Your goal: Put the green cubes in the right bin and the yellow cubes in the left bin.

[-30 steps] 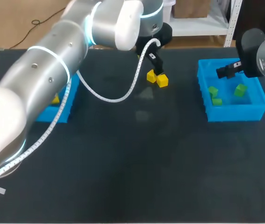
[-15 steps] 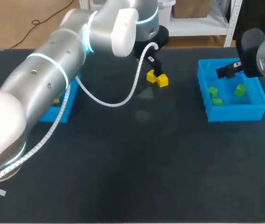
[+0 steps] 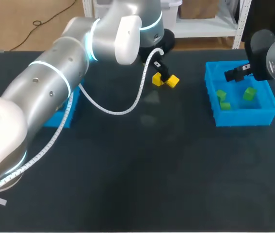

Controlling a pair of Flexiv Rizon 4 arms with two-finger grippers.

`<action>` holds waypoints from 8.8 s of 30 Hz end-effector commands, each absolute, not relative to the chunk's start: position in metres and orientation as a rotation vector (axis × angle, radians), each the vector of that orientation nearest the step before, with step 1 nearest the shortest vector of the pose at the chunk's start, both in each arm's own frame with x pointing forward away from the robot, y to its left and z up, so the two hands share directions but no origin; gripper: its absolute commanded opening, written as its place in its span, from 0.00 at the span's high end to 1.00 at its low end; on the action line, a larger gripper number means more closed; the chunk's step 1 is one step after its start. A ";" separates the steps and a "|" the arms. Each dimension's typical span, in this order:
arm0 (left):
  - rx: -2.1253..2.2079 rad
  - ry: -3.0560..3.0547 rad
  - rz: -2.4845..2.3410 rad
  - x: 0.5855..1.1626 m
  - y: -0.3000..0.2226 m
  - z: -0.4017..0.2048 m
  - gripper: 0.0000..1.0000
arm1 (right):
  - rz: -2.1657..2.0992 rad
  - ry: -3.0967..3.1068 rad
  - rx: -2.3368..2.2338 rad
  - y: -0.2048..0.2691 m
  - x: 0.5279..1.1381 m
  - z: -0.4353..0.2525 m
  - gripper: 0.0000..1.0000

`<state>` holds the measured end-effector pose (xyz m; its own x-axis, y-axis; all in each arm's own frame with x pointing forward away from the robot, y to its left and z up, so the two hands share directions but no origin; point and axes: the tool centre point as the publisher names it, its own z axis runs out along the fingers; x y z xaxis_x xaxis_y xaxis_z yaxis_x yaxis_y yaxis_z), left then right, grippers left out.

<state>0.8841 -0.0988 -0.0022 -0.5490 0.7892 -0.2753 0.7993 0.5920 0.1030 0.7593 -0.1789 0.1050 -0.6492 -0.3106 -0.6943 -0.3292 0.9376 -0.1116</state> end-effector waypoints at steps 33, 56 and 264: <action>1.206 2.739 0.324 0.898 -0.013 0.080 1.00 | 0.032 2.311 -0.447 -0.179 0.759 0.103 0.00; 0.479 2.913 0.401 0.830 0.222 0.090 1.00 | 0.032 2.311 -0.447 -0.179 0.759 0.103 0.00; -0.004 2.309 0.059 0.787 0.206 0.107 0.00 | 0.032 2.311 -0.447 -0.179 0.759 0.103 0.00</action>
<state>0.7936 0.2040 0.1080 -0.9624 -0.0104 -0.2715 -0.0239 0.9986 0.0465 0.7593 -0.1789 0.1050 -0.6492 -0.3106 -0.6943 -0.3292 0.9376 -0.1117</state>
